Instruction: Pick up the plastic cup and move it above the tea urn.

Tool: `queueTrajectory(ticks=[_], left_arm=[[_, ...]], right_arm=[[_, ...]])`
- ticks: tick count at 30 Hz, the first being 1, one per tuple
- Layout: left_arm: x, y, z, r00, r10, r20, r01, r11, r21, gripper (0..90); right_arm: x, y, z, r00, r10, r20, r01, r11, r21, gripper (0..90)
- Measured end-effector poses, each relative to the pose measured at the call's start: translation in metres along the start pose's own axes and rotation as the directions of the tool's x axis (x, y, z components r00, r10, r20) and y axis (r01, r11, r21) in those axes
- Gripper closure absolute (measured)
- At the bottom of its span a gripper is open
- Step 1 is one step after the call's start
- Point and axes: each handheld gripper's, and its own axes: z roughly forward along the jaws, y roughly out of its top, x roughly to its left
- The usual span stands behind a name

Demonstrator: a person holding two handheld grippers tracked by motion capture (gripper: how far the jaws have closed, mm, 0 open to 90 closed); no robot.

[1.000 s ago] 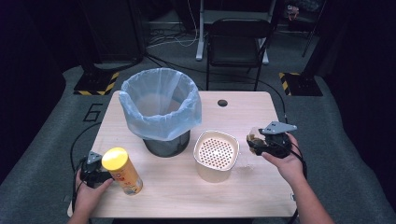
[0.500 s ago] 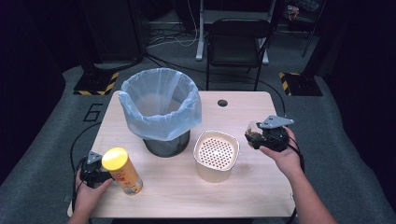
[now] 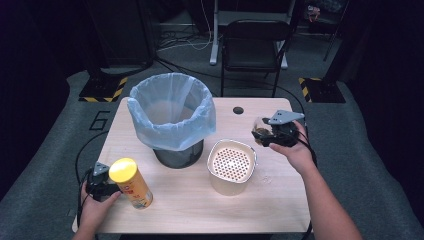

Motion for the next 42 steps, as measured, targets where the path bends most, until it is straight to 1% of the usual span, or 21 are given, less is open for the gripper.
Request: queueTrajectory(ticks=[3,4,7,10,11,14,15,16,18,19,20,21,28,30,32,35,36,37,42], left_arm=[[0.000,0.000,0.000,1.0000,-0.001,0.000,0.001,1.0000,0.000,4.5],[0.000,0.000,0.000,1.0000,0.000,0.000,0.000,1.0000,0.000,4.5],[0.000,0.000,0.000,1.0000,-0.001,0.000,0.001,1.0000,0.000,4.5],[0.000,0.000,0.000,1.0000,0.000,0.000,0.000,1.0000,0.000,4.5],[0.000,0.000,0.000,1.0000,0.000,0.000,0.000,1.0000,0.000,4.5],[0.000,0.000,0.000,1.0000,0.000,0.000,0.000,1.0000,0.000,4.5],[0.000,0.000,0.000,1.0000,0.000,0.000,0.000,1.0000,0.000,4.5],[0.000,0.000,0.000,1.0000,0.000,0.000,0.000,1.0000,0.000,4.5],[0.000,0.000,0.000,1.0000,0.000,0.000,0.000,1.0000,0.000,4.5],[0.000,0.000,0.000,1.0000,0.000,0.000,0.000,1.0000,0.000,4.5],[0.000,0.000,0.000,1.0000,0.000,0.000,0.000,1.0000,0.000,4.5],[0.000,0.000,0.000,1.0000,0.000,0.000,0.000,1.0000,0.000,4.5],[0.000,0.000,0.000,1.0000,0.000,0.000,0.000,1.0000,0.000,4.5],[0.000,0.000,0.000,1.0000,0.000,0.000,0.000,1.0000,0.000,4.5],[0.000,0.000,0.000,1.0000,0.000,0.000,0.000,1.0000,0.000,4.5],[0.000,0.000,0.000,1.0000,0.000,0.000,0.000,1.0000,0.000,4.5],[0.000,0.000,0.000,1.0000,0.000,0.000,0.000,1.0000,0.000,4.5],[0.000,0.000,0.000,1.0000,0.000,-0.001,0.000,1.0000,0.001,4.5],[0.000,0.000,0.000,1.0000,0.000,0.000,0.000,1.0000,0.000,4.5]], right_arm=[[-0.001,0.007,0.006,0.9991,-0.029,-0.033,0.028,0.999,-0.020,35.2],[-0.001,0.009,0.007,0.9981,-0.036,-0.050,0.035,0.999,-0.019,35.2],[-0.001,0.015,0.013,0.9960,-0.048,-0.076,0.047,0.999,-0.008,35.1],[-0.001,0.021,0.017,0.9945,-0.052,-0.090,0.051,0.999,-0.012,35.0],[0.000,0.023,0.019,0.9937,-0.061,-0.094,0.060,0.998,-0.010,35.0],[0.002,0.029,0.022,0.9917,-0.095,-0.087,0.093,0.995,-0.027,35.0],[0.002,0.029,0.022,0.9917,-0.095,-0.087,0.093,0.995,-0.027,35.0],[0.005,0.032,0.024,0.9909,-0.113,-0.074,0.109,0.993,-0.046,35.0],[0.009,0.035,0.026,0.9867,-0.148,-0.067,0.145,0.988,-0.055,34.9],[0.010,0.035,0.027,0.9846,-0.162,-0.067,0.158,0.986,-0.059,34.8],[0.012,0.036,0.028,0.9844,-0.166,-0.059,0.162,0.985,-0.061,34.8],[0.014,0.036,0.029,0.9817,-0.180,-0.063,0.176,0.983,-0.059,34.8],[0.021,0.038,0.029,0.9749,-0.218,-0.045,0.215,0.975,-0.057,35.0],[0.022,0.038,0.029,0.9746,-0.220,-0.041,0.218,0.974,-0.060,35.0],[0.025,0.039,0.027,0.9689,-0.246,-0.030,0.243,0.968,-0.064,35.1],[0.029,0.040,0.025,0.9601,-0.279,-0.014,0.278,0.959,-0.053,35.2],[0.029,0.040,0.025,0.9601,-0.279,-0.014,0.278,0.959,-0.053,35.2],[0.031,0.041,0.026,0.9557,-0.294,-0.011,0.293,0.955,-0.048,35.2],[0.034,0.041,0.028,0.9461,-0.324,0.005,0.324,0.946,-0.022,35.3]])
